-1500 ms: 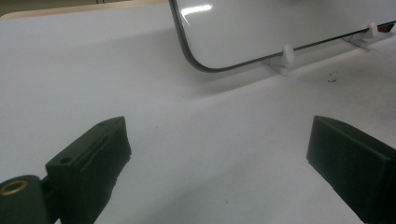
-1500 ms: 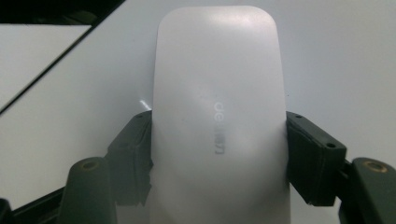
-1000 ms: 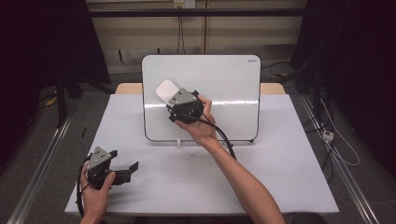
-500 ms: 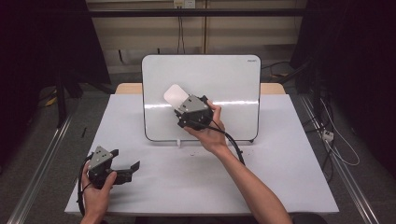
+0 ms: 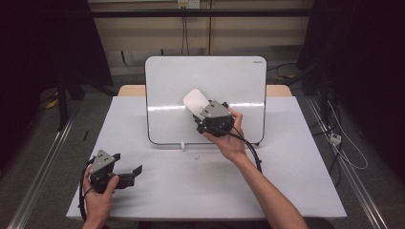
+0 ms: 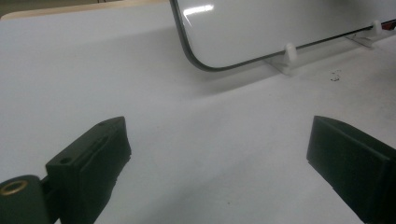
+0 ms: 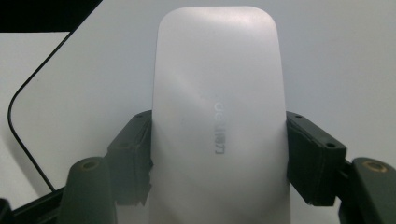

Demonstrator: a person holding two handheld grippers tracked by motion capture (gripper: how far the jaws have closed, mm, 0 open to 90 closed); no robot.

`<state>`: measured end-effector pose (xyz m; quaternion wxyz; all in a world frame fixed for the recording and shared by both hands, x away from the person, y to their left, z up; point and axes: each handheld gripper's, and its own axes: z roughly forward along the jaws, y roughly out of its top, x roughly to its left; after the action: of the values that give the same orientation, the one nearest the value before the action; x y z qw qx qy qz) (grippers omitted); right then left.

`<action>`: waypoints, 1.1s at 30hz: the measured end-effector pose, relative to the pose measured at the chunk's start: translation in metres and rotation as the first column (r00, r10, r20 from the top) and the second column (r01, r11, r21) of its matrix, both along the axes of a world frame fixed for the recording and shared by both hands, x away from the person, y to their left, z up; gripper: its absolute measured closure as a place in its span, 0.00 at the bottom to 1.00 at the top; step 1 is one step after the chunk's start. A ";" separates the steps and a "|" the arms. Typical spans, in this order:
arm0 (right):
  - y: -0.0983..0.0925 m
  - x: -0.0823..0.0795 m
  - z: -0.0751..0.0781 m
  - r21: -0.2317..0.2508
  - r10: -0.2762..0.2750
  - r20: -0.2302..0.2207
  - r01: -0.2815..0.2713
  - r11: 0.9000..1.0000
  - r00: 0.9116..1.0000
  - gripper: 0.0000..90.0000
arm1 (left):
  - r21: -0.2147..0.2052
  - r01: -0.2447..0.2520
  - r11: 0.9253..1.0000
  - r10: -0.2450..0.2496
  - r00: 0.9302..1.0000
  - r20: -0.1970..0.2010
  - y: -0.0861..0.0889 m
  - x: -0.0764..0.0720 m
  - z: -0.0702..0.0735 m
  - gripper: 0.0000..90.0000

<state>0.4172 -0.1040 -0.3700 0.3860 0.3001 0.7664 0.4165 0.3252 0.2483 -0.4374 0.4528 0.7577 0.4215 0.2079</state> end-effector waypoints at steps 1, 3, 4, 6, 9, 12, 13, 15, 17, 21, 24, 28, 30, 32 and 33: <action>-0.003 -0.001 -0.001 0.005 0.001 -0.005 -0.001 1.000 1.000 0.35 | -0.001 0.001 1.000 -0.001 1.000 -0.003 0.000 0.000 0.000 0.06; -0.006 -0.003 -0.004 0.004 0.006 -0.009 -0.006 1.000 1.000 0.35 | -0.003 -0.002 1.000 0.002 1.000 -0.005 -0.002 0.000 -0.001 0.06; -0.007 -0.004 -0.005 0.003 0.005 -0.008 -0.005 1.000 1.000 0.35 | 0.003 0.002 1.000 -0.002 1.000 -0.008 -0.002 0.000 -0.002 0.06; -0.012 -0.005 -0.004 0.008 0.001 -0.007 -0.001 1.000 1.000 0.35 | 0.005 0.001 1.000 -0.001 1.000 -0.008 -0.003 0.000 -0.002 0.06; -0.020 -0.007 -0.001 0.013 -0.009 -0.006 0.009 1.000 1.000 0.35 | 0.001 0.002 1.000 -0.002 1.000 -0.013 -0.001 -0.001 -0.001 0.06; -0.027 -0.009 0.001 0.010 -0.017 -0.011 0.017 1.000 1.000 0.35 | -0.003 -0.006 1.000 0.006 1.000 -0.011 0.000 -0.002 -0.002 0.06; -0.031 -0.011 0.002 0.017 -0.020 -0.015 0.020 1.000 1.000 0.35 | 0.001 -0.013 1.000 0.013 1.000 -0.010 0.001 -0.002 -0.002 0.06; -0.036 -0.012 0.004 0.035 -0.026 -0.031 0.027 0.999 0.999 0.35 | -0.002 -0.015 1.000 0.015 1.000 -0.007 0.002 -0.003 -0.001 0.06; -0.043 -0.014 0.005 0.041 -0.040 -0.023 0.041 0.998 0.999 0.35 | -0.002 -0.014 1.000 0.014 1.000 -0.004 0.002 -0.003 -0.001 0.06; -0.053 -0.017 0.007 0.044 -0.057 -0.025 0.058 0.997 0.998 0.35 | 0.002 -0.010 1.000 0.010 1.000 -0.005 0.000 -0.003 -0.001 0.06; -0.060 -0.019 0.007 0.042 -0.064 -0.025 0.065 0.997 0.998 0.35 | 0.013 -0.008 1.000 0.009 1.000 -0.003 -0.001 -0.003 -0.001 0.06; -0.068 -0.021 0.010 0.057 -0.074 -0.026 0.075 0.996 0.997 0.35 | 0.008 -0.012 1.000 0.012 1.000 -0.007 -0.001 -0.004 -0.002 0.06; -0.073 -0.022 0.012 0.065 -0.082 -0.027 0.083 0.994 0.996 0.35 | 0.017 -0.007 1.000 0.007 1.000 -0.009 0.000 -0.003 -0.002 0.06; -0.078 -0.023 0.012 0.058 -0.092 -0.022 0.094 0.994 0.995 0.35 | 0.015 -0.009 1.000 0.009 1.000 -0.001 0.000 -0.003 -0.002 0.06; -0.079 -0.024 0.012 0.060 -0.095 -0.021 0.096 0.994 0.995 0.35 | 0.014 -0.010 1.000 0.010 1.000 -0.003 0.000 -0.003 -0.002 0.06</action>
<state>0.3936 -0.1832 -0.3577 0.3894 0.3517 0.7417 0.4179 0.3225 0.2479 -0.4392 0.4459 0.7589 0.4246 0.2120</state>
